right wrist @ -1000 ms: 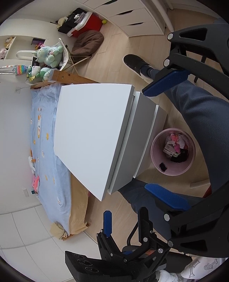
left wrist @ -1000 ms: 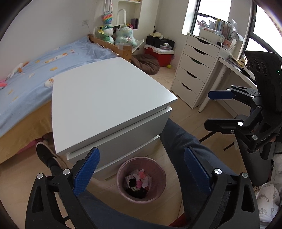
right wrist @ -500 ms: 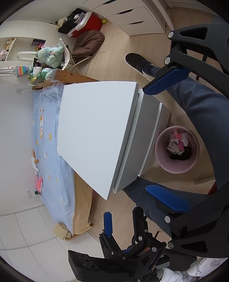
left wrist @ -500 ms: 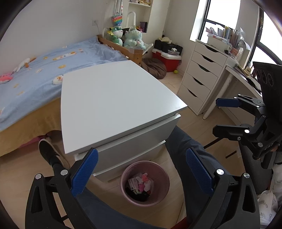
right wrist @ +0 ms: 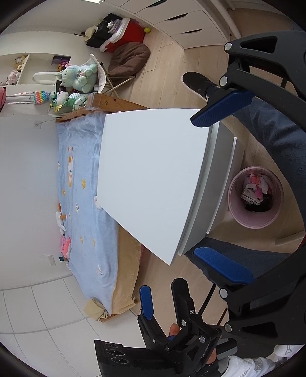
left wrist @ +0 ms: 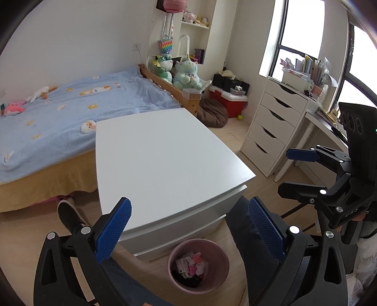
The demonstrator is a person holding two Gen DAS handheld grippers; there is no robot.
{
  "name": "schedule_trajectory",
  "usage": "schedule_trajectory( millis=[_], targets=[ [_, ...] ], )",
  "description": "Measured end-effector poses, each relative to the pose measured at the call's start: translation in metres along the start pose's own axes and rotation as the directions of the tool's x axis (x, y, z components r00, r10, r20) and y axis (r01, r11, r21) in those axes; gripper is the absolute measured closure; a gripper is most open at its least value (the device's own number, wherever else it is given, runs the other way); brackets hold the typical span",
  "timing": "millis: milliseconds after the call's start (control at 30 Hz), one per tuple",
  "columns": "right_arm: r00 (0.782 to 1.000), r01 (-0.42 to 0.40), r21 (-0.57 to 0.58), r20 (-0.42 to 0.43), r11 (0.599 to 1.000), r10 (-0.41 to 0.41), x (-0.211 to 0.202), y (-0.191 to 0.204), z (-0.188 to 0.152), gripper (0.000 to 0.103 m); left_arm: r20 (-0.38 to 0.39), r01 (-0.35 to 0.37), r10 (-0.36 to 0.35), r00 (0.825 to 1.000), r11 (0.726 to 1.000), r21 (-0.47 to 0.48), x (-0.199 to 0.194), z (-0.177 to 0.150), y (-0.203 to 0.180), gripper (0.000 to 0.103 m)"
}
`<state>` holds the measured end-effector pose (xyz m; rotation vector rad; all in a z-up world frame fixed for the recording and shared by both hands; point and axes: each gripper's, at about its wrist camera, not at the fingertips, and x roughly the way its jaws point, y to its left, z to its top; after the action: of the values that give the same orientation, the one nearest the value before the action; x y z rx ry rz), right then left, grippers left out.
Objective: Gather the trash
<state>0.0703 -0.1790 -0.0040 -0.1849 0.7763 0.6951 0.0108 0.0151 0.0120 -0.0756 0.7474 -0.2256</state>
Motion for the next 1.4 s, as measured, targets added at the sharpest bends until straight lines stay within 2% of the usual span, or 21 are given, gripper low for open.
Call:
schedule_trajectory(
  millis=[100, 200, 333, 667, 900, 1200, 1400],
  targets=[
    [1.0, 0.006, -0.008, 0.022, 1.0, -0.006, -0.004, 0.003, 0.009, 0.003, 0.024, -0.023, 0.023, 0.999, 1.0, -0.003, -0.004, 0.006, 0.001, 0.007],
    [0.999, 0.003, -0.014, 0.041, 1.0, -0.002, -0.009, 0.008, 0.015, 0.003, 0.025, -0.097, 0.097, 0.995, 0.995, 0.003, -0.004, 0.01, 0.0, 0.007],
    [0.998, -0.006, -0.017, 0.057, 1.0, 0.007, -0.014, 0.009, 0.022, 0.003, 0.028, -0.044, 0.045, 0.999, 0.999, -0.013, -0.004, 0.015, 0.001, 0.006],
    [0.997, -0.019, -0.016, 0.068, 1.0, 0.02, -0.014, 0.009, 0.029, 0.003, 0.032, -0.103, 0.103, 0.994, 0.995, -0.012, -0.007, 0.023, -0.003, 0.006],
    [0.997, -0.022, -0.016, 0.073, 1.0, 0.023, -0.016, 0.01, 0.03, 0.003, 0.038, -0.107, 0.108, 0.993, 0.994, -0.027, -0.009, 0.024, 0.001, 0.006],
    [0.998, -0.022, -0.016, 0.066, 1.0, 0.023, -0.015, 0.012, 0.035, 0.003, 0.069, -0.168, 0.17, 0.983, 0.985, -0.039, -0.014, 0.023, -0.001, 0.006],
    [0.998, -0.022, -0.017, 0.066, 1.0, 0.023, -0.014, 0.012, 0.036, 0.003, 0.074, -0.168, 0.171, 0.982, 0.985, -0.049, -0.015, 0.024, 0.0, 0.006]
  ],
)
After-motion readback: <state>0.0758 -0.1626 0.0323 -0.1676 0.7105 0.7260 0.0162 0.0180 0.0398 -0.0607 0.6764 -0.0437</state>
